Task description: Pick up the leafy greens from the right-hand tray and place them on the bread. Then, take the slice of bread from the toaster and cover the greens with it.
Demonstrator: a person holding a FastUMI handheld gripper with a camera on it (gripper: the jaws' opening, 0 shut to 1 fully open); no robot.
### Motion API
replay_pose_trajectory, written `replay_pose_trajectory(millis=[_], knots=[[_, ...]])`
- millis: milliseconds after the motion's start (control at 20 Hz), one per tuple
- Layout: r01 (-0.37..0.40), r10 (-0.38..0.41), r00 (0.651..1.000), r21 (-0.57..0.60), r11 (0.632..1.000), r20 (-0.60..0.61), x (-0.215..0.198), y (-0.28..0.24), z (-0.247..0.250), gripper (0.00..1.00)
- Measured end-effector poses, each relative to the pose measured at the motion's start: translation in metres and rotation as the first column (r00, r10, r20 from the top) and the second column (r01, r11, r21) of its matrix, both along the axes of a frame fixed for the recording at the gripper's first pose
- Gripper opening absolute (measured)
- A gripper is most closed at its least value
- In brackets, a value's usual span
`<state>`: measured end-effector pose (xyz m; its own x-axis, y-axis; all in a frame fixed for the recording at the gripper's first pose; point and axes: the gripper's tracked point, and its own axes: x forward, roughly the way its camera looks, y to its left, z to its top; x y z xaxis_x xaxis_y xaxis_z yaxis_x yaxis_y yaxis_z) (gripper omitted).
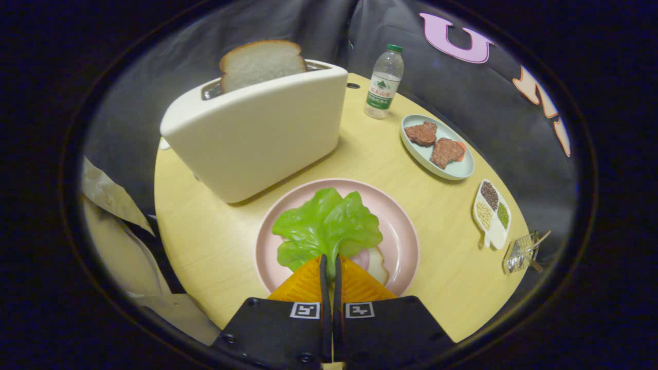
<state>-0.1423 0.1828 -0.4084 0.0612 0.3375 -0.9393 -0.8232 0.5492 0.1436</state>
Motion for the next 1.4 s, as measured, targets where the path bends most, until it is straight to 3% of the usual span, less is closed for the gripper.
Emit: replay_pose_trajectory(millis=[50,100,200,600,1150,1400], knots=[[-0.001,0.001,1.0,-0.013,1.0,-0.014,-0.004,-0.004,-0.005,0.04],[-0.005,0.005,1.0,-0.029,1.0,-0.003,-0.001,-0.006,-0.008,0.13],[-0.01,0.012,1.0,-0.069,0.998,0.028,0.004,-0.015,-0.015,0.13],[0.013,-0.01,0.997,-0.041,0.999,0.07,0.005,0.001,-0.001,0.99],[0.086,-0.103,0.979,0.1,0.991,0.174,0.037,0.07,0.101,0.99],[0.131,-0.162,0.976,0.196,0.972,0.148,0.046,0.118,0.132,0.99]])
